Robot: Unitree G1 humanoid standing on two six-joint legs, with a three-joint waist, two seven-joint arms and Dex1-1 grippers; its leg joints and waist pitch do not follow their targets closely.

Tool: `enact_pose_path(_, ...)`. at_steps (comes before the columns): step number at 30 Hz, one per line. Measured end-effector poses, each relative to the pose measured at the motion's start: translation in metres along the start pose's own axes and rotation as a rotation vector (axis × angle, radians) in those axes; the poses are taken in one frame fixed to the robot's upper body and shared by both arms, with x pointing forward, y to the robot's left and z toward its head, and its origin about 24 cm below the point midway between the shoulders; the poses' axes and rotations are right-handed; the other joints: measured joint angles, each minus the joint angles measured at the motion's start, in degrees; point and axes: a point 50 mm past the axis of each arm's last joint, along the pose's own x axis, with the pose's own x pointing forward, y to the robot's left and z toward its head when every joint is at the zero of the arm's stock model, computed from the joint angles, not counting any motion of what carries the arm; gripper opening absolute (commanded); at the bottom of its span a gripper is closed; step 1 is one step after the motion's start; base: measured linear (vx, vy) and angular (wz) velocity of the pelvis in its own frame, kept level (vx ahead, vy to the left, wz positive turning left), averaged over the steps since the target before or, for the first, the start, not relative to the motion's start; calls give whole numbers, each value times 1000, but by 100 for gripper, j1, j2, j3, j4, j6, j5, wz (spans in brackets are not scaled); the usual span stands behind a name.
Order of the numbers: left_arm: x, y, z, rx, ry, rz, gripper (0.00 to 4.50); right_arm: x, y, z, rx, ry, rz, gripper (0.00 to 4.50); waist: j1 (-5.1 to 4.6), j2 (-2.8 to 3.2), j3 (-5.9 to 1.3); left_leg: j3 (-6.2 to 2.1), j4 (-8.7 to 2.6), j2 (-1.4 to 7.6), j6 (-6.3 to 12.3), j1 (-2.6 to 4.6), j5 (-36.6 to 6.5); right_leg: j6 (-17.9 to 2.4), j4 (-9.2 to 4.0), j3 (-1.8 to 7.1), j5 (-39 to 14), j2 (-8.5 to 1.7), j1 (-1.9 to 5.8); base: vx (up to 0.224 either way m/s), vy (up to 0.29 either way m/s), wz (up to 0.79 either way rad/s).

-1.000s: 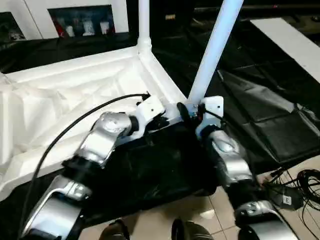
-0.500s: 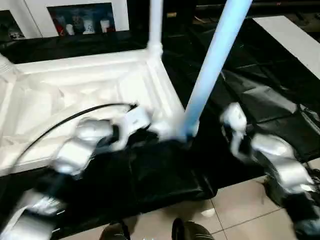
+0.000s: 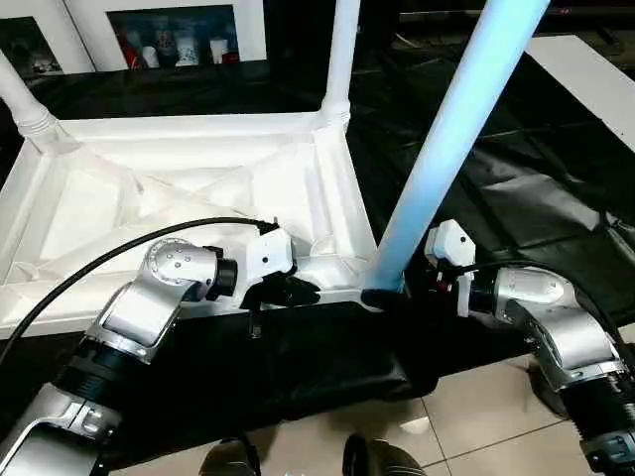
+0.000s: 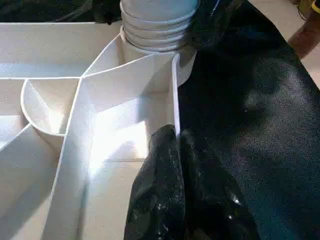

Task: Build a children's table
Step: Rotate leg to tighten

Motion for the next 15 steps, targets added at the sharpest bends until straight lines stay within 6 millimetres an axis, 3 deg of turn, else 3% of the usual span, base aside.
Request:
enact_pose_path(3, 0, 0, 0, 0, 1, 0, 0, 1, -1, 2, -7, 0, 3, 367, -2, 0, 0, 0, 8, 0, 0, -1, 0, 0, 5, 1, 0, 0, 0, 0, 0, 0)
enact_pose_path(9, 0, 0, 0, 0, 1, 0, 0, 3, -1, 2, -4, -3, 20, 301, -3, 0, 0, -1, 16, 1, 0, -1, 0, 0, 11, 1, 0, 0, 0, 0, 0, 0)
enact_pose_path(15, 0, 0, 0, -1, 2, 0, 0, 3, -1, 2, -2, -3, 26, 273, -4, 0, 0, -2, 21, 1, 1, -2, 0, 0, 14, 1, 0, 0, 0, 0, 0, 0)
